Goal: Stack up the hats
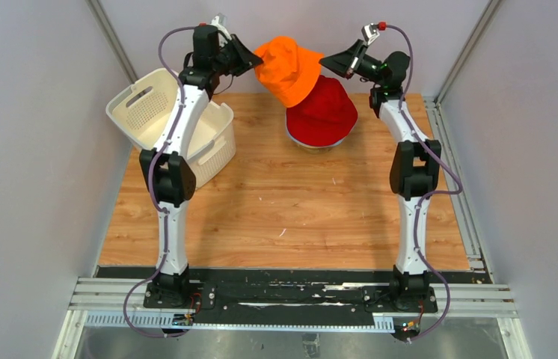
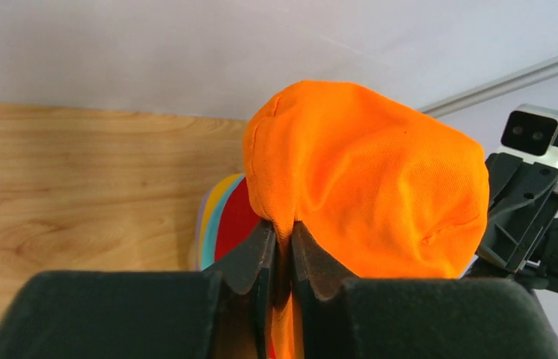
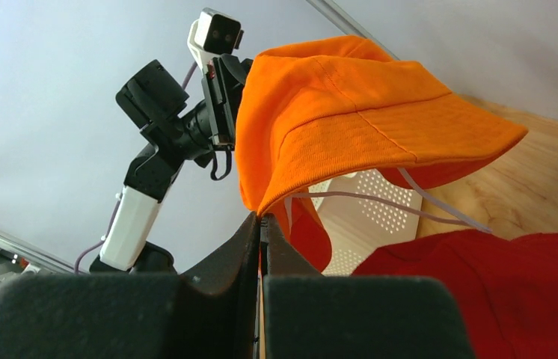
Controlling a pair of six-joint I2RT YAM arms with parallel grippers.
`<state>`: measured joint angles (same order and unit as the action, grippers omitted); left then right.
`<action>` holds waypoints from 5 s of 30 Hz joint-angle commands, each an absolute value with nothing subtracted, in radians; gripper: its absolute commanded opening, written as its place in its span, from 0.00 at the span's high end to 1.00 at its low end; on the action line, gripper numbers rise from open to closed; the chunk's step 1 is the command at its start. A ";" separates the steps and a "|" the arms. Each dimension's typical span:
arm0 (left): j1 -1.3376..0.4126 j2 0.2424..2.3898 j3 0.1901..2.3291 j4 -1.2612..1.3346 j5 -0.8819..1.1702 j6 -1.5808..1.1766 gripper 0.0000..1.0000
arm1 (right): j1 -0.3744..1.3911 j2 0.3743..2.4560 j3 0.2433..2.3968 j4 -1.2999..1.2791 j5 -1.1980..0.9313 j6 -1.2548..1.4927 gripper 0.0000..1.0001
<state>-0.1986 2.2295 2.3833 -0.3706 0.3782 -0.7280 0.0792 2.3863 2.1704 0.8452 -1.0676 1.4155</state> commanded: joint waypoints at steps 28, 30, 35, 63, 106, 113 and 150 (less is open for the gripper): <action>-0.239 2.209 2.284 -0.232 0.428 -0.715 0.44 | -0.080 2.079 1.695 0.982 -1.113 1.348 1.00; -0.241 2.200 2.281 -0.229 0.426 -0.710 0.43 | -0.098 2.048 1.636 0.999 -1.116 1.344 0.99; -0.241 2.169 2.266 -0.229 0.412 -0.695 0.43 | -0.124 2.021 1.543 1.012 -1.118 1.328 0.99; -0.304 2.205 2.308 -0.143 0.522 -0.712 0.32 | -0.177 2.078 1.536 1.066 -1.135 1.355 0.99; -0.329 2.197 2.396 -0.246 0.434 -0.634 0.83 | -0.077 2.176 1.602 1.128 -1.141 1.414 0.99; -0.328 2.234 2.401 -0.244 0.449 -0.643 0.82 | -0.103 2.146 1.555 1.133 -1.142 1.405 0.99; -0.344 2.145 2.042 -0.119 0.416 -0.614 0.45 | -0.165 2.130 1.348 1.065 -1.161 1.283 0.99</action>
<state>-0.3378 2.2387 2.0865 -0.1837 0.4389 -0.6384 -0.1791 2.1262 1.3632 1.0927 -1.1450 1.3521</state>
